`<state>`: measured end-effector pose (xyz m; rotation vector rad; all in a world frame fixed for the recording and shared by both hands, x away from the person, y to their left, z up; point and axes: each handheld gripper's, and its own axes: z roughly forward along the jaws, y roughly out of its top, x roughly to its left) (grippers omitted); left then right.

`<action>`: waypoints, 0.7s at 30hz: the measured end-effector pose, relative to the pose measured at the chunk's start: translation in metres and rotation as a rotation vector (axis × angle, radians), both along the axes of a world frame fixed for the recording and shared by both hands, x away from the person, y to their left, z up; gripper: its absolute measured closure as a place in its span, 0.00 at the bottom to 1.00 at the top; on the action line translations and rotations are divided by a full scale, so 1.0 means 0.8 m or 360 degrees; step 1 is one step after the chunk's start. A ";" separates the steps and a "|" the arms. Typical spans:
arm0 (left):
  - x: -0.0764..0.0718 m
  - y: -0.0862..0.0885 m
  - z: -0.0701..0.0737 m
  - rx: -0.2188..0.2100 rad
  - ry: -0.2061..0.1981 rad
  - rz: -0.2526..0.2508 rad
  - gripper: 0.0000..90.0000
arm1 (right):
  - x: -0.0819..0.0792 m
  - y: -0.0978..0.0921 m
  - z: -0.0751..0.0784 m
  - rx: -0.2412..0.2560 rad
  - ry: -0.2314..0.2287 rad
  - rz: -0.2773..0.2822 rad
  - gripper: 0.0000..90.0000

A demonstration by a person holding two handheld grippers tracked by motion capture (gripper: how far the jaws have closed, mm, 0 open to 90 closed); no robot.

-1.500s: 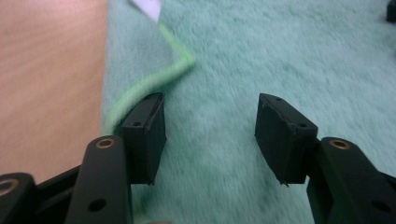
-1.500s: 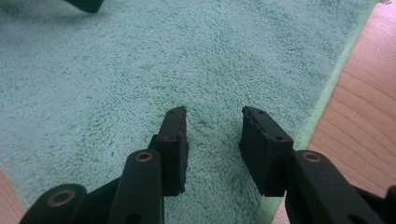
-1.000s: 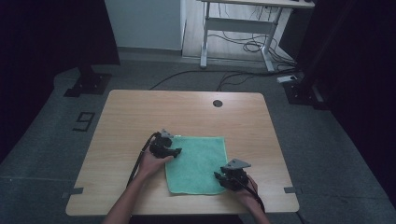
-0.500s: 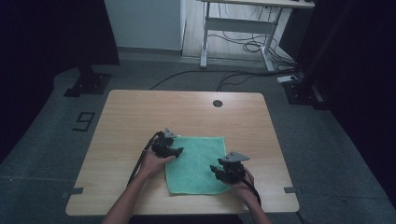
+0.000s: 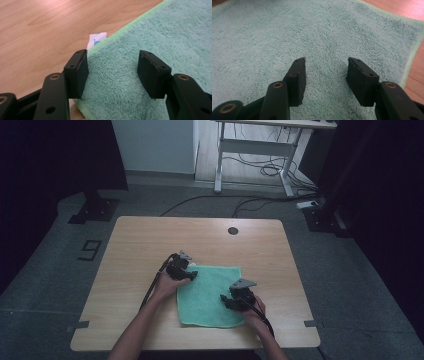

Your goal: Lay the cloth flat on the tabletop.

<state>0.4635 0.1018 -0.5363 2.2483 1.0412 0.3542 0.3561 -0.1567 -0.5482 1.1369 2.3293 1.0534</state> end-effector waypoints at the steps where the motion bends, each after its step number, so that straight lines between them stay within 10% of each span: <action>1: 0.002 -0.001 -0.001 -0.0010 -0.0002 0.0006 0.47 | 0.001 -0.001 0.000 0.0002 0.0003 -0.0006 0.56; 7: 0.001 -0.003 0.005 -0.0015 -0.0003 0.0014 0.46 | 0.001 -0.001 -0.001 0.0016 -0.0001 -0.0043 0.56; 15: -0.065 0.017 0.040 -0.0129 -0.0086 -0.0034 0.46 | -0.014 -0.005 0.010 0.0098 -0.0057 -0.0013 0.55; 21: -0.095 0.015 0.026 -0.0082 -0.0049 -0.0105 0.46 | -0.034 -0.002 0.015 0.0116 -0.0059 0.0027 0.53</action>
